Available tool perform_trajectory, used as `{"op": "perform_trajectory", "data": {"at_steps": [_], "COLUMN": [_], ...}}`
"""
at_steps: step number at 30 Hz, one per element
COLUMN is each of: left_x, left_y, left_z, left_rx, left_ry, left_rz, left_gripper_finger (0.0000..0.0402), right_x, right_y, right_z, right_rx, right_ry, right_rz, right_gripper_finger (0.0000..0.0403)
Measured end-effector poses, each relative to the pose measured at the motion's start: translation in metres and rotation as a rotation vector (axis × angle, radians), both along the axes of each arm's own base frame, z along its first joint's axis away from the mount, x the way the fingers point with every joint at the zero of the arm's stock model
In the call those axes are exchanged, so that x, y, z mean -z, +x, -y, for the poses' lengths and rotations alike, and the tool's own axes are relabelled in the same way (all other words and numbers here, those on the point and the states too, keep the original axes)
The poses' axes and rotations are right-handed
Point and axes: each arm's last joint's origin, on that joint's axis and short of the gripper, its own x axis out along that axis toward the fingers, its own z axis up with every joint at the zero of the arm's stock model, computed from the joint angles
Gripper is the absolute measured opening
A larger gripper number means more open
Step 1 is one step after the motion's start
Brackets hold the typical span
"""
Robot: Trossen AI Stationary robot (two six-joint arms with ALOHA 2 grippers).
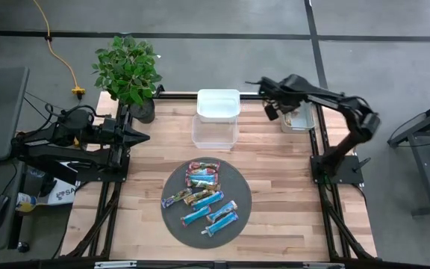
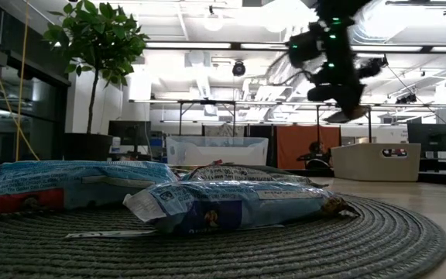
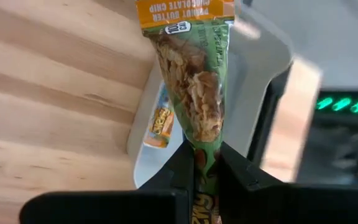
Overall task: Pick and place Granola Bars by type
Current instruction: Put the yellow granola bar into the gray bin
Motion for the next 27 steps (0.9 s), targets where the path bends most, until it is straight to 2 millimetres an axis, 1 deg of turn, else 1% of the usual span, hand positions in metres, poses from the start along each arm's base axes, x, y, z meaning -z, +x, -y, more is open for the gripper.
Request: {"op": "perform_trajectory", "data": {"at_steps": [2,5,7,10,15,20,24,27], "left_x": [0.000,0.000,0.000,0.000,0.000,0.000,0.000,0.000], "left_y": [0.000,0.000,0.000,0.000,0.000,0.000,0.000,0.000], "left_z": [0.000,0.000,0.000,0.000,0.000,0.000,0.000,0.000], "left_rx": [0.000,0.000,0.000,0.000,0.000,0.000,0.000,0.000], "left_ry": [0.000,0.000,0.000,0.000,0.000,0.000,0.000,0.000], "left_rz": [0.000,0.000,0.000,0.000,0.000,0.000,0.000,0.000], "left_gripper_finger": [0.0001,0.0001,0.0001,0.0001,0.0001,0.0001,0.0001,0.0001], "right_x": [-0.001,-0.001,0.002,0.010,0.028,0.047,0.052,0.056], "right_y": [-0.014,-0.035,-0.046,-0.057,-0.064,-0.073,-0.071,-0.070], "right_z": [-0.001,-0.002,-0.002,-0.001,0.007,0.016,0.016,0.017], "right_rx": [0.054,0.151,0.215,0.290,0.359,0.421,0.440,0.450], "right_ry": [-0.023,-0.047,-0.056,-0.079,-0.119,-0.146,-0.206,-0.195], "right_rz": [0.091,0.182,0.239,0.307,0.394,0.451,0.451,0.452], "right_gripper_finger": [0.0029,0.0026,0.0025,0.0029,0.0033,0.0026,0.0027,0.0032]}}
